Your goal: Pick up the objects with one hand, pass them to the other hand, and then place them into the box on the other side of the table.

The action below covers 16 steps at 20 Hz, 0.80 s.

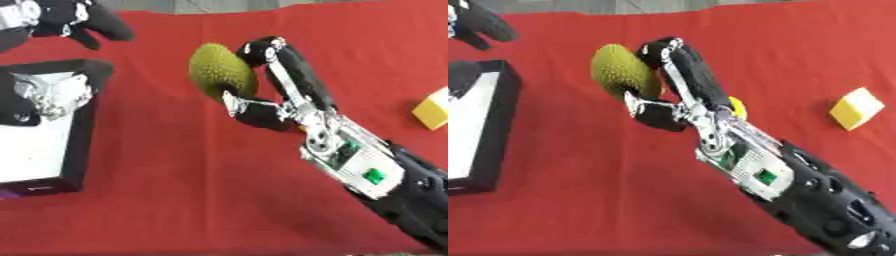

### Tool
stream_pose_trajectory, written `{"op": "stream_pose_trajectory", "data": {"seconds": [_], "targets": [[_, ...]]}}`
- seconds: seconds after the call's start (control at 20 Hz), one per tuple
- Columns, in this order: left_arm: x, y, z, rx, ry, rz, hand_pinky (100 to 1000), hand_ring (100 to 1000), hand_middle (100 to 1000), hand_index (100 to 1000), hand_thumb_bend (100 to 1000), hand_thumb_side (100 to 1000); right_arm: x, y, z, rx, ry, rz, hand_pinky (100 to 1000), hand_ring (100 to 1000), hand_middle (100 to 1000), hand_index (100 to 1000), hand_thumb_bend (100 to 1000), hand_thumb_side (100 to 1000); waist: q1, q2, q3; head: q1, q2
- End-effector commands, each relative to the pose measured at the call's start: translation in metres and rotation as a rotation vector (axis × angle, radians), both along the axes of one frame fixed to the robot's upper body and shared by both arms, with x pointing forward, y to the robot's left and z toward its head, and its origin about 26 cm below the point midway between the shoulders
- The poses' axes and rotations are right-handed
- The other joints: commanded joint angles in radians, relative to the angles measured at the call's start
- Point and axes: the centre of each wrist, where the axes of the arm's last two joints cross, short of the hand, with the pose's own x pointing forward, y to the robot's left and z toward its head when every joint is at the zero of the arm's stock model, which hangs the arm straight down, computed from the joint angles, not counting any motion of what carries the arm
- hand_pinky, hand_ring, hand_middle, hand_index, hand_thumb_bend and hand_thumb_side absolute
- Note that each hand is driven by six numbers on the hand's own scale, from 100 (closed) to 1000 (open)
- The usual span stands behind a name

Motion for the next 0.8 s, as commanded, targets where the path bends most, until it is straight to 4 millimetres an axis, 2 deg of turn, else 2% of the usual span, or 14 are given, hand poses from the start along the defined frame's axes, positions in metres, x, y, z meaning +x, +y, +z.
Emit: {"op": "stream_pose_trajectory", "data": {"seconds": [0.05, 0.5, 0.8], "targets": [[-0.004, -0.001, 0.007, 0.018, -0.071, 0.038, 843, 879, 810, 859, 100, 500, -0.004, 0.004, 0.008, -0.016, -0.038, 0.030, 696, 585, 433, 565, 100, 100, 0.001, -0.030, 0.003, -0.003, 0.005], [-0.006, -0.013, -0.002, 0.067, -0.101, 0.066, 843, 878, 813, 871, 100, 439, -0.008, 0.013, 0.002, -0.073, -0.017, 0.070, 692, 585, 449, 565, 100, 100, 0.001, -0.028, 0.004, 0.002, 0.007], [-0.008, -0.023, -0.004, 0.099, -0.130, 0.064, 840, 876, 813, 876, 100, 366, -0.010, 0.019, 0.004, -0.090, -0.021, 0.105, 693, 585, 449, 565, 100, 100, 0.001, -0.028, 0.004, 0.007, 0.004]]}}
